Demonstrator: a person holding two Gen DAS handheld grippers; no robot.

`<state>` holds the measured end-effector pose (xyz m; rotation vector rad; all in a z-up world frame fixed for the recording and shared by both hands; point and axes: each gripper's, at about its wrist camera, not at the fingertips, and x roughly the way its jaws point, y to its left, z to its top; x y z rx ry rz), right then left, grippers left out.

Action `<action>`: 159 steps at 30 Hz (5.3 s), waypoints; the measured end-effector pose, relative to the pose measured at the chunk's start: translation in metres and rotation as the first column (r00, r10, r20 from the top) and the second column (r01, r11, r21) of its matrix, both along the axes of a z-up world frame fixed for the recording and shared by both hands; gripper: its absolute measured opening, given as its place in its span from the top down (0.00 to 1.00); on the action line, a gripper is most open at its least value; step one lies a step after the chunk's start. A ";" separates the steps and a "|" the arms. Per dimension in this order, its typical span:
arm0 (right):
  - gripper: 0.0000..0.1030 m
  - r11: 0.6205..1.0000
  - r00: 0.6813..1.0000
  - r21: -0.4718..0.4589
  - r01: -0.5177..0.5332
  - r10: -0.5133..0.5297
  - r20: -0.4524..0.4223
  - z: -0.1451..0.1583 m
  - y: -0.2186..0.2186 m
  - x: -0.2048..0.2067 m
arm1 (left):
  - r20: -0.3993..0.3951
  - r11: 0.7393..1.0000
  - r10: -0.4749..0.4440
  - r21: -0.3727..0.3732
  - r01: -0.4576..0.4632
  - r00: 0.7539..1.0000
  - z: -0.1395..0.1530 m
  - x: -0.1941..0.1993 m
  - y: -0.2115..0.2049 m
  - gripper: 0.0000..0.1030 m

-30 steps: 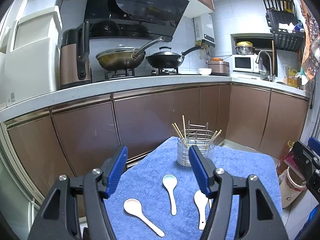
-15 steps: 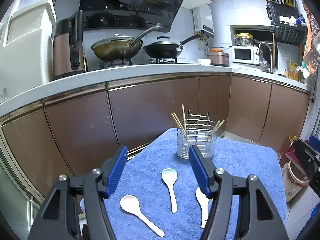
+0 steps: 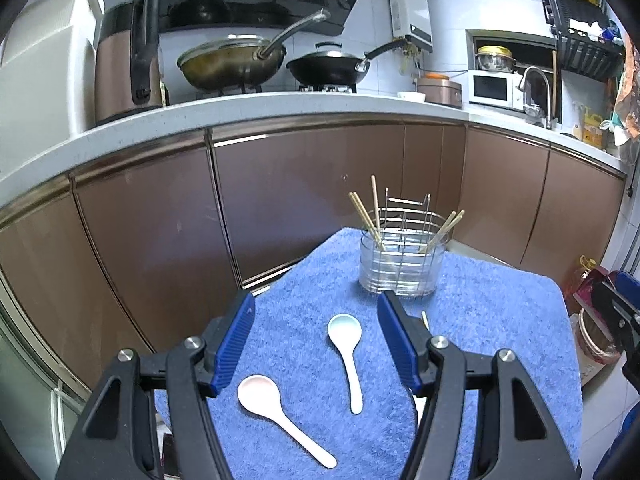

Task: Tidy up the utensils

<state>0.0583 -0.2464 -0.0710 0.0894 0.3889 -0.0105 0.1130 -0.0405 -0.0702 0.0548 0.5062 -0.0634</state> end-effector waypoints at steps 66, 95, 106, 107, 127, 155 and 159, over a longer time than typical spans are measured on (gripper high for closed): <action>0.94 0.796 0.619 0.306 -0.523 0.601 -0.506 -0.169 0.022 0.185 | -0.554 0.953 -0.089 -0.289 -0.091 0.828 -0.164 0.107 0.118 0.90; 0.95 0.942 0.933 -0.017 -0.336 0.330 -0.142 -0.027 0.033 0.023 | -0.177 0.953 -0.132 -0.293 0.076 0.975 -0.040 0.014 0.078 0.91; 0.95 0.970 0.975 -0.162 -0.179 0.197 0.105 0.041 0.036 0.075 | -0.016 0.951 -0.167 -0.268 0.157 0.986 0.036 0.095 0.031 0.92; 0.95 0.973 0.975 -0.168 -0.157 0.180 0.130 0.046 0.035 0.084 | 0.000 0.953 -0.161 -0.259 0.156 0.987 0.042 0.104 0.027 0.91; 0.94 0.969 0.986 -0.243 0.037 0.005 0.169 0.000 0.015 0.247 | 0.134 0.999 -0.038 -0.015 0.040 0.990 0.011 0.257 -0.089 0.91; 0.84 0.990 0.998 -0.139 -0.018 0.027 0.064 -0.019 -0.006 0.240 | 0.092 0.997 -0.068 -0.037 0.072 0.993 -0.020 0.251 -0.096 0.81; 0.80 0.992 0.997 -0.128 -0.013 0.023 0.076 -0.009 -0.009 0.219 | 0.114 0.998 -0.056 -0.034 0.061 0.992 -0.007 0.238 -0.088 0.81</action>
